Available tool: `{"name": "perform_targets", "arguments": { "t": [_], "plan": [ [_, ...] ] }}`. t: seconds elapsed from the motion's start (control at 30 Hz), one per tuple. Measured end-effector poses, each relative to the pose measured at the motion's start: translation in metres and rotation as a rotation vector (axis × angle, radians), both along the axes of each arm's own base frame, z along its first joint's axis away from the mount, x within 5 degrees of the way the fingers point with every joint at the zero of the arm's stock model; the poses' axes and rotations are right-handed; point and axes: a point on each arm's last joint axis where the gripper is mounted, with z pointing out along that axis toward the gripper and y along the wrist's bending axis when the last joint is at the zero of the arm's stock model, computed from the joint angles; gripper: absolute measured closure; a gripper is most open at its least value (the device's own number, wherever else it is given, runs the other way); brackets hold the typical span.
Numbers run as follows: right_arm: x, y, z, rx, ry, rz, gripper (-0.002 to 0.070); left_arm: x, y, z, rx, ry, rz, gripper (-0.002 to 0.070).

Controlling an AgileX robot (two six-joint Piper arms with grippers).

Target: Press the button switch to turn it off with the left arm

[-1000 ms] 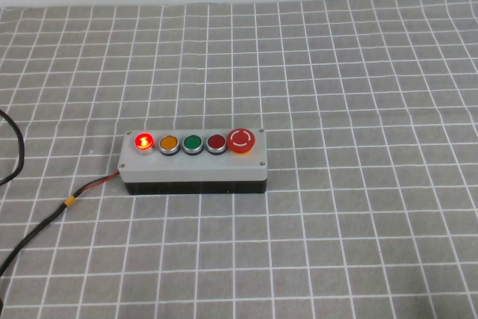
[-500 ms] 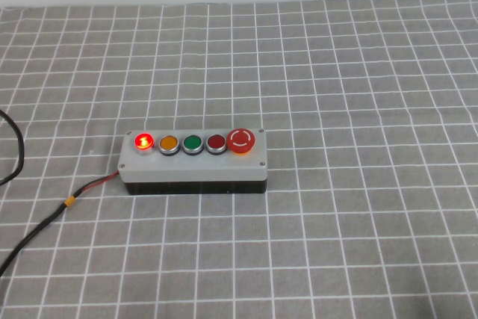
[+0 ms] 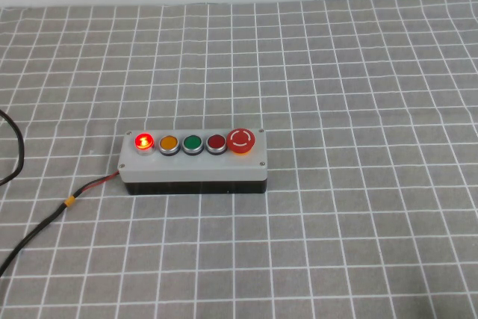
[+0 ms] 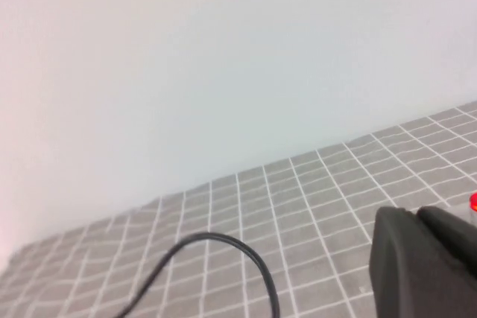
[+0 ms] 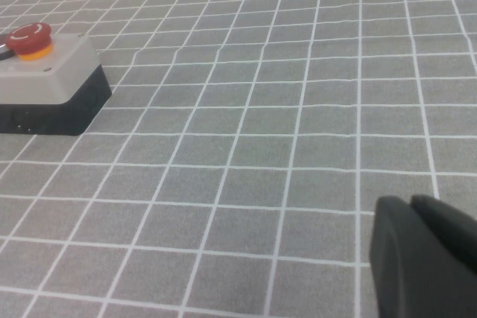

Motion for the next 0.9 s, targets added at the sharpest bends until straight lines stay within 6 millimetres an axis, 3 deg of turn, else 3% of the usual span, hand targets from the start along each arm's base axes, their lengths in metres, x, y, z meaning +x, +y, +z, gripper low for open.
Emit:
{"name": "perform_targets", "arguments": {
  "t": [0.23,0.4,0.67,0.9],
  "plan": [
    [0.0,0.0,0.0,0.0,0.0,0.0,0.0692,0.0,-0.001,0.0,0.216,-0.013,0.01,0.0678],
    [0.0,0.0,0.0,0.0,0.0,0.0,0.0692,0.018,-0.001,0.008,0.371,0.147,0.01,0.0678],
    [0.0,0.0,0.0,0.0,0.0,0.0,0.0692,0.093,0.015,0.033,0.329,0.6,0.173,0.0678],
    [0.0,0.0,0.0,0.0,0.0,0.0,0.0692,0.16,0.02,0.026,0.24,0.974,0.288,0.0678]
  ]
}}
